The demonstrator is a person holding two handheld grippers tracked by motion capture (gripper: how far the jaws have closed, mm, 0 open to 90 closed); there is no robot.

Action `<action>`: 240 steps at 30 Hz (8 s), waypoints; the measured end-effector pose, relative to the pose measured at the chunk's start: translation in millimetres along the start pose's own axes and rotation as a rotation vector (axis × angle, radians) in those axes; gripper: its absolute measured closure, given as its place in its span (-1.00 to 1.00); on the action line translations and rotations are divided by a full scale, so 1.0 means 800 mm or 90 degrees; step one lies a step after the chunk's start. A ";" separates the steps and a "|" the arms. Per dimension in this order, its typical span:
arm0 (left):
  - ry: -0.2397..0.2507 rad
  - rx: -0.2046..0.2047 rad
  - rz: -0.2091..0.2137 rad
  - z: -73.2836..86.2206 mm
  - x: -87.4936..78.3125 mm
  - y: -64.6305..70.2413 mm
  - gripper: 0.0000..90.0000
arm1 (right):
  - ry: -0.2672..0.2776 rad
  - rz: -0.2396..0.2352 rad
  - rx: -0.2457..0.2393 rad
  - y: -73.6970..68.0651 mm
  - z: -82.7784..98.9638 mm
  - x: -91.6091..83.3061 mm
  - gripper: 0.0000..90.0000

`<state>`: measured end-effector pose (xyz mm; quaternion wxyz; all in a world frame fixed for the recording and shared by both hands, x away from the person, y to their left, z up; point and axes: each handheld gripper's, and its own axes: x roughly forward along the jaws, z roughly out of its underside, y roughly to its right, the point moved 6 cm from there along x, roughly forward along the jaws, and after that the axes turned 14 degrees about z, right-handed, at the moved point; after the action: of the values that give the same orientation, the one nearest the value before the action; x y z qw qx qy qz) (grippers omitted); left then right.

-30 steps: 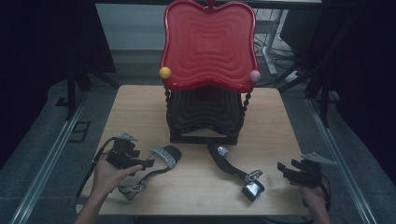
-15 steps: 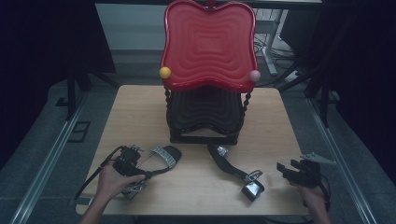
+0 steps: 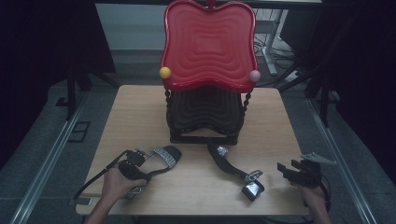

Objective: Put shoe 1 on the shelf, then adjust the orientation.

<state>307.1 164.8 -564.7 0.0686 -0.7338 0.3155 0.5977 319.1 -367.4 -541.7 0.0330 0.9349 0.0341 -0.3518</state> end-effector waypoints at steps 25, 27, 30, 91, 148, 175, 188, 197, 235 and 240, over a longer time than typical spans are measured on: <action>0.106 -0.038 0.160 -0.001 -0.058 0.005 -0.05 | 0.004 0.004 0.007 0.003 -0.001 -0.002 -0.27; 0.128 -0.044 0.187 -0.002 -0.070 0.005 -0.05 | 0.004 0.004 0.007 0.003 -0.001 -0.002 -0.27; 0.161 -0.055 0.216 0.000 -0.089 0.001 -0.05 | 0.004 0.004 0.008 0.003 -0.001 -0.002 -0.27; 0.470 -0.091 0.318 -0.278 -0.392 0.012 -0.05 | -0.010 -0.001 0.006 0.003 0.003 0.005 -0.27; 0.507 -0.119 0.119 -0.402 -0.344 0.083 -0.41 | -0.001 -0.010 0.010 0.003 0.001 0.001 -0.27; 0.526 -0.038 0.225 -0.274 -0.369 0.051 -0.31 | 0.017 -0.012 -0.021 -0.007 -0.008 -0.004 -0.27; 0.506 -0.061 0.242 -0.210 -0.337 0.006 -0.32 | 0.027 -0.038 -0.062 -0.039 -0.020 -0.009 -0.27; 0.489 -0.056 0.244 -0.192 -0.324 0.000 -0.33 | 0.042 -0.072 -0.123 -0.073 -0.048 -0.023 -0.26; 0.466 -0.070 0.254 -0.165 -0.285 -0.008 -0.32 | -0.146 -0.156 -0.388 -0.194 -0.046 -0.003 1.00; 0.467 -0.070 0.256 -0.163 -0.286 -0.009 -0.32 | -0.135 -0.158 -0.389 -0.200 -0.045 -0.010 1.00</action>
<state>400.5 195.3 -320.4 -0.2055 -0.8243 0.4235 0.3146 322.7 -205.4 -515.2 0.2717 0.8287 0.2476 -0.4220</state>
